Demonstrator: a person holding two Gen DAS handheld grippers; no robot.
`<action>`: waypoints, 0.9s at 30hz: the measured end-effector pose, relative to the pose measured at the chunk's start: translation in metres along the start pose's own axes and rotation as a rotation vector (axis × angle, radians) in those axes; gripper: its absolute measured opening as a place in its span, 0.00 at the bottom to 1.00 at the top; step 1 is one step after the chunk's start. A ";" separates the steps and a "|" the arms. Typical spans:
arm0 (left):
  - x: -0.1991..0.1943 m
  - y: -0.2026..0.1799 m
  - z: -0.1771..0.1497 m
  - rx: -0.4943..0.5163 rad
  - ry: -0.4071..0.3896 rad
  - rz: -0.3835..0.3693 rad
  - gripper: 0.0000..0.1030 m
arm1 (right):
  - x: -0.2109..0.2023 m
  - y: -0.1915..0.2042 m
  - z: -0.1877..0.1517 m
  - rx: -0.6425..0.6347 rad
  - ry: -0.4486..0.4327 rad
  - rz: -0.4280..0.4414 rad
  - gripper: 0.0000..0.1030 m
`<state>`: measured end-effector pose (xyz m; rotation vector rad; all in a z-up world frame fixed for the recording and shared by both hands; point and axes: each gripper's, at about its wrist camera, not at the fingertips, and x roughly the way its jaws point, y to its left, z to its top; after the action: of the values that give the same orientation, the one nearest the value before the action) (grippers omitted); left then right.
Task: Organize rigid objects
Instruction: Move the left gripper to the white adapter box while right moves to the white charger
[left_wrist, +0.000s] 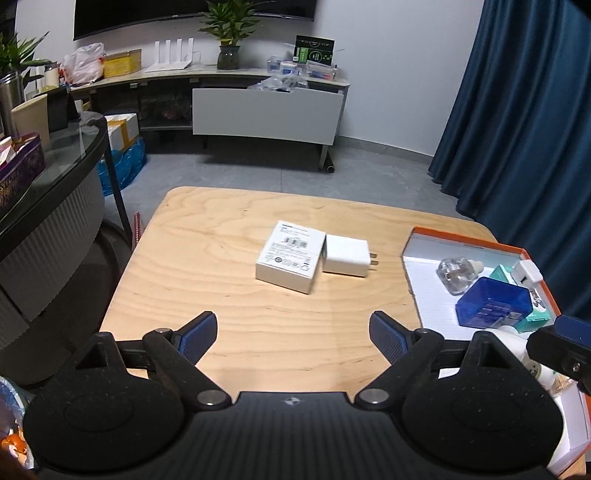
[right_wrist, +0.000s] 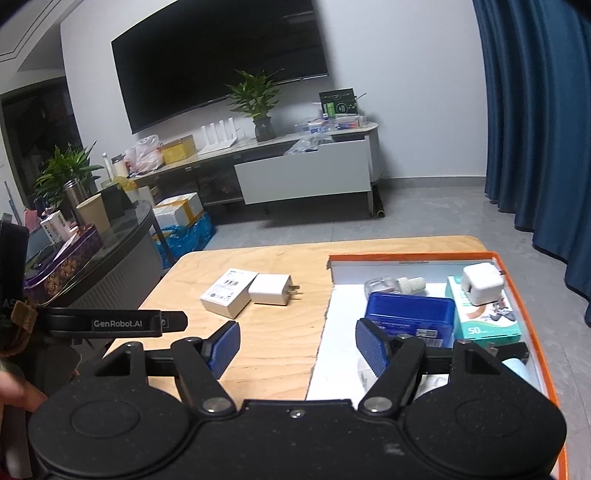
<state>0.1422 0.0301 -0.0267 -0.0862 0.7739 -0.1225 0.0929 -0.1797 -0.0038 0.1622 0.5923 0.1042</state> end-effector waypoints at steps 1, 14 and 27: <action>0.000 0.001 0.001 0.000 0.000 0.003 0.89 | 0.002 0.001 0.000 -0.001 0.003 0.002 0.80; 0.009 0.010 0.001 0.004 0.007 0.016 0.89 | 0.024 0.017 0.005 -0.026 0.030 0.032 0.80; 0.041 0.017 0.007 0.025 0.040 0.029 0.91 | 0.048 0.019 0.004 -0.028 0.067 0.036 0.80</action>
<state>0.1771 0.0412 -0.0523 -0.0491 0.8128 -0.1062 0.1341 -0.1550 -0.0235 0.1426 0.6549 0.1533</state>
